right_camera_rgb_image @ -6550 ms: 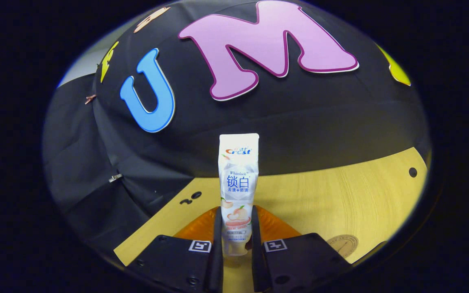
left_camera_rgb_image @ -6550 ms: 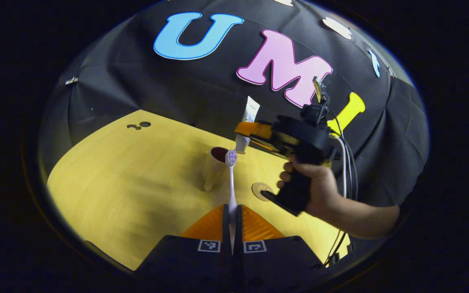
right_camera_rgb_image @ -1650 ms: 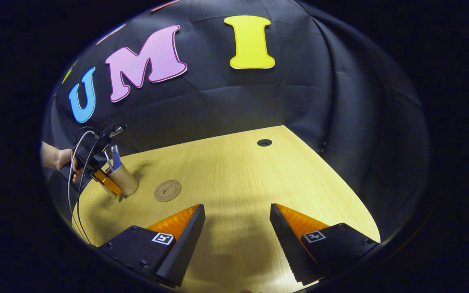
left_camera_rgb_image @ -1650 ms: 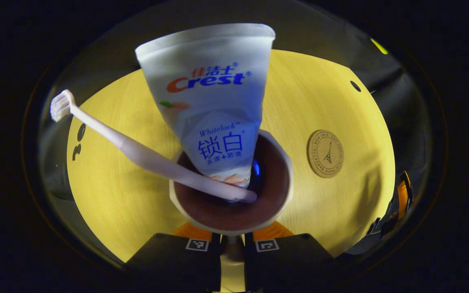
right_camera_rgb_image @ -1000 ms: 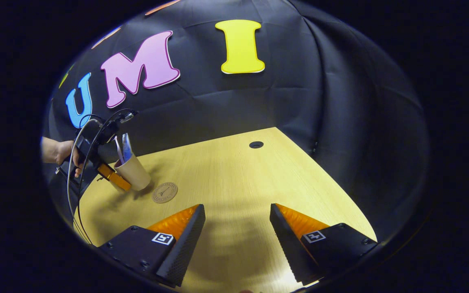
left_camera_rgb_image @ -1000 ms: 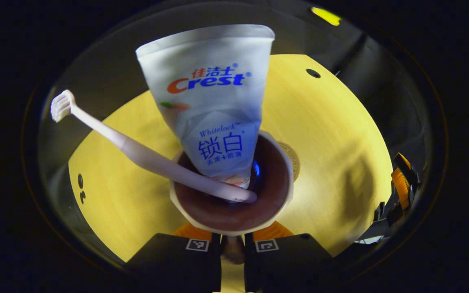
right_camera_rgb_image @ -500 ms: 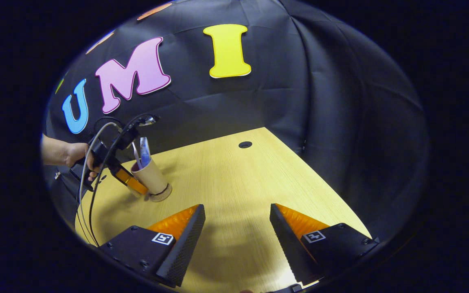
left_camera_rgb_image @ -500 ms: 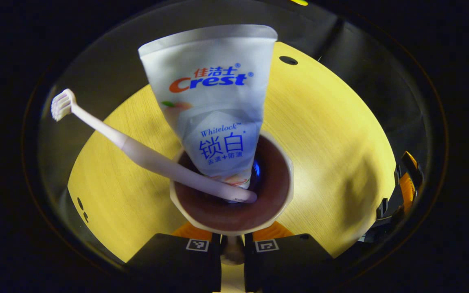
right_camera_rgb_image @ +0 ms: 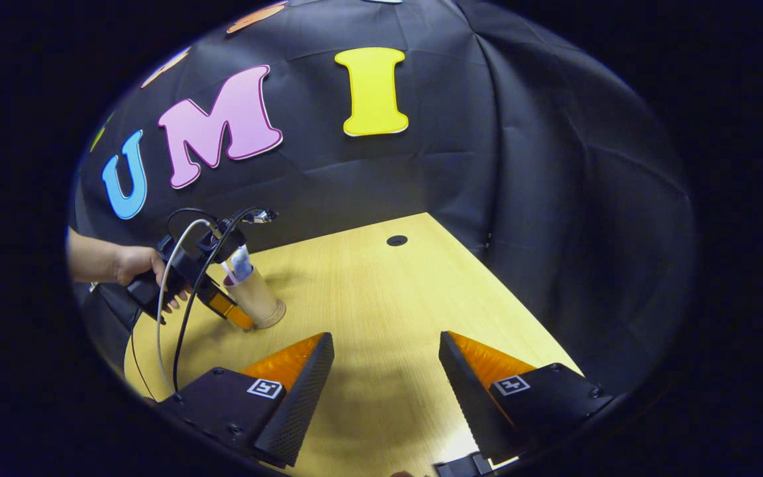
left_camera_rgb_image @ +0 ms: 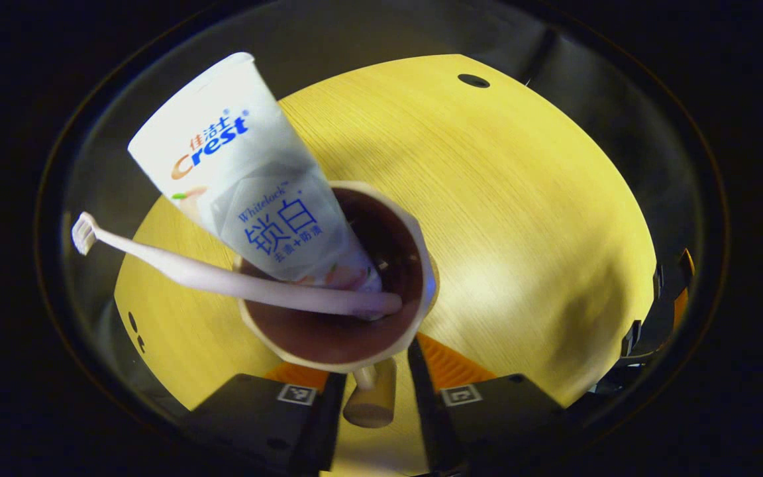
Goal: Put the toothbrush and toothpaste on the desktop into the cup, then pick up the cup and place it on the coaster on the desktop.
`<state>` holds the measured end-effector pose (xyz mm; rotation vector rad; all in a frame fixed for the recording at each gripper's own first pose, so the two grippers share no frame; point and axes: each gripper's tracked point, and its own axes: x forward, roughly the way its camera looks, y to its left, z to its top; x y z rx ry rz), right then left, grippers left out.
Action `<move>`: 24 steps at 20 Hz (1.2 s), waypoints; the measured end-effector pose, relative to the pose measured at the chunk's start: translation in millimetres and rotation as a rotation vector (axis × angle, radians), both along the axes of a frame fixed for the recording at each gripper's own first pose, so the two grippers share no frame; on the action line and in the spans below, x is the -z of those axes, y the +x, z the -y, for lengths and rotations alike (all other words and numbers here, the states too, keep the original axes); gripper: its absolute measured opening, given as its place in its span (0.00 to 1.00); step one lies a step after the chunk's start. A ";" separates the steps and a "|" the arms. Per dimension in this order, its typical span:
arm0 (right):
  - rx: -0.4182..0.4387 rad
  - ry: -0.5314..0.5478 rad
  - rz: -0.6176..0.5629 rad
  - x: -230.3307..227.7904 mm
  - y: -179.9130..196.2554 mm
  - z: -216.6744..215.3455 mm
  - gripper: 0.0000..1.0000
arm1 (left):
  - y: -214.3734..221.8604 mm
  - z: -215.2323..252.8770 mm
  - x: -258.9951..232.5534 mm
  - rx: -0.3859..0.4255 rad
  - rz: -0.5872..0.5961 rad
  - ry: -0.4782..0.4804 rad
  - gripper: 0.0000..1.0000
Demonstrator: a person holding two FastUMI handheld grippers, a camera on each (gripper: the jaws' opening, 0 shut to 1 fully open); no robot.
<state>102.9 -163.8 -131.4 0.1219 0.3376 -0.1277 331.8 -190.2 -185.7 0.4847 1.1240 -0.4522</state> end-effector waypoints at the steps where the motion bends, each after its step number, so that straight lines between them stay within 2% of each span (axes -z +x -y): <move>1: 0.009 0.002 0.006 -5.7 -4.1 -0.2 0.98 | -3.7 0.2 -7.8 -0.012 0.018 -0.027 0.66; 3: 0.025 -0.005 0.020 -17.1 -14.5 -0.7 0.98 | -17.0 -2.0 -29.6 -0.033 0.056 -0.089 0.96; 7: 0.080 -0.026 0.059 -45.6 -35.5 0.6 0.98 | -43.5 -25.6 -100.7 -0.055 0.247 -0.200 0.97; 11: 0.093 -0.040 0.117 -77.6 -57.6 -20.0 0.98 | -87.5 -51.0 -171.0 -0.095 0.460 -0.380 0.97; 16: 0.047 -0.076 0.154 -95.4 -98.6 -73.6 0.98 | -146.9 -90.4 -220.4 -0.135 0.684 -0.527 0.97; 24: -0.083 -0.114 0.171 -97.5 -135.1 -164.1 0.98 | -230.7 -163.5 -268.3 -0.248 0.979 -0.659 0.97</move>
